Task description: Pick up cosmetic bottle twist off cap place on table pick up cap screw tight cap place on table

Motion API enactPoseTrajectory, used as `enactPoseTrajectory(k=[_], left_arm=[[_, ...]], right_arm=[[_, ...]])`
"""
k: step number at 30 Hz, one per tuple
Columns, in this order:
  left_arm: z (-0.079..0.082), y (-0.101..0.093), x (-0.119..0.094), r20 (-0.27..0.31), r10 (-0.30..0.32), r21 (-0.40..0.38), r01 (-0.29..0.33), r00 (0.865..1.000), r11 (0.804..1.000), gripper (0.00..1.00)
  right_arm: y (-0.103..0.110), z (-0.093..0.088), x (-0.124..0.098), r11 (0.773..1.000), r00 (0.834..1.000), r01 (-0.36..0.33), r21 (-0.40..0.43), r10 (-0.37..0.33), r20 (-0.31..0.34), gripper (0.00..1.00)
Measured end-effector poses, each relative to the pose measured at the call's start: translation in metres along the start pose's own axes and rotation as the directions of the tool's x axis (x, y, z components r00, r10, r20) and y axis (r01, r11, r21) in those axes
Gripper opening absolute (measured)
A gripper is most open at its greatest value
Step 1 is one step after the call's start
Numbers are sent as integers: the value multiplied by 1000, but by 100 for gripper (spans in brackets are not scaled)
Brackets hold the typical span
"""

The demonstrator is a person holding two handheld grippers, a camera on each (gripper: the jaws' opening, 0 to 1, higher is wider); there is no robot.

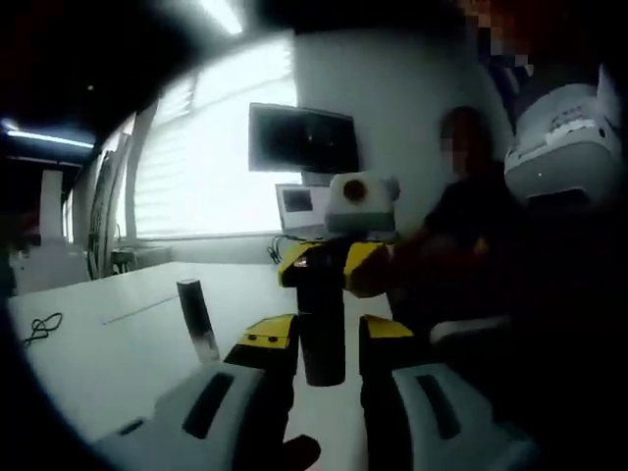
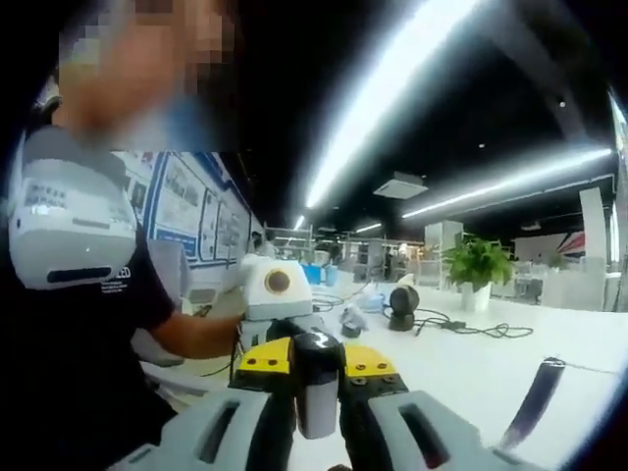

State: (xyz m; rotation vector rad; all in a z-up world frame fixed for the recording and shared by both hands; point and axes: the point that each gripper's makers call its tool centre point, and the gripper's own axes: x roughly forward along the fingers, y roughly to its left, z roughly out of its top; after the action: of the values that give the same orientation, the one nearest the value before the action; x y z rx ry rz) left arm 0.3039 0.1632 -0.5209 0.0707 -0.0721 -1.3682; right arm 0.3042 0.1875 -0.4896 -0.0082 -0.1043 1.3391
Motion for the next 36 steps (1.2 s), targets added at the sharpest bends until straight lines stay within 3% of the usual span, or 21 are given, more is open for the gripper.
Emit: enactPoseTrajectory(k=[10,14,27,36], left_arm=[[-2,4,2,14,40,-13,-40,999,999,10],[-1,1,1,16,21,-40,-21,1000,999,9],[-1,-17,-2,-8,-84,-34,83,996,996,7],[-1,-31,1,-20,-163,-48,162,986,986,7]], right_arm=[[0,3,-2,999,998,35,8,-36,45,12],[4,4,-2,1000,999,20,2,-21,50,12],[23,4,-6,993,993,-117,9,117,-11,9],[35,4,-9,981,981,-194,18,194,-8,8]])
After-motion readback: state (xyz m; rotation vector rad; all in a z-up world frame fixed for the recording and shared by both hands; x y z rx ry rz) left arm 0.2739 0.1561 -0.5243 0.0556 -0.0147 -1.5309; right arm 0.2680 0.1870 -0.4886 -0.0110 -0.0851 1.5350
